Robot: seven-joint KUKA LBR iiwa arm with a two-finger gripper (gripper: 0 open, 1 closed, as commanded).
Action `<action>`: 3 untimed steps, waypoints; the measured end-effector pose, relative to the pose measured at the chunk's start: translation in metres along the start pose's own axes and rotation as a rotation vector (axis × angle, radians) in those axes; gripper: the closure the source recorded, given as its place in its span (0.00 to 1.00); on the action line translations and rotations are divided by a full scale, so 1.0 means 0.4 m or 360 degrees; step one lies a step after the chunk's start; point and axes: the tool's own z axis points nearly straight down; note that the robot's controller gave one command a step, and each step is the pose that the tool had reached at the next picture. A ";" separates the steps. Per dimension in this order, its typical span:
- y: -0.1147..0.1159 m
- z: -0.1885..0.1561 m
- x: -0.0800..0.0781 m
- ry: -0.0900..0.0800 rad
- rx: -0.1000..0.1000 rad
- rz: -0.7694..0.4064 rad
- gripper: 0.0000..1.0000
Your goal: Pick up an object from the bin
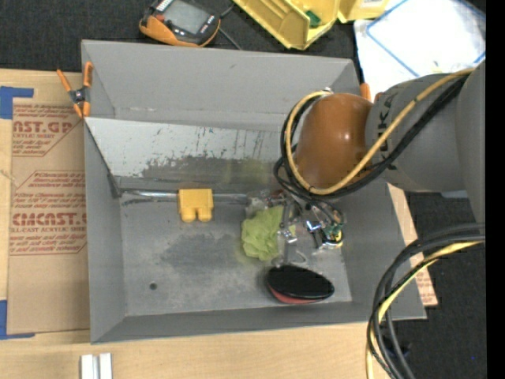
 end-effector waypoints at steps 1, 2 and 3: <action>0.010 -0.216 0.043 -0.0004 0.0000 -0.0549 0.00; 0.009 -0.176 0.030 0.0002 -0.0002 -0.0148 0.00; 0.024 -0.197 0.030 -0.0009 0.0002 -0.0360 0.00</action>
Offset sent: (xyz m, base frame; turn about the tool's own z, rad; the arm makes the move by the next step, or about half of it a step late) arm -0.0111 -0.0012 0.0546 -0.0305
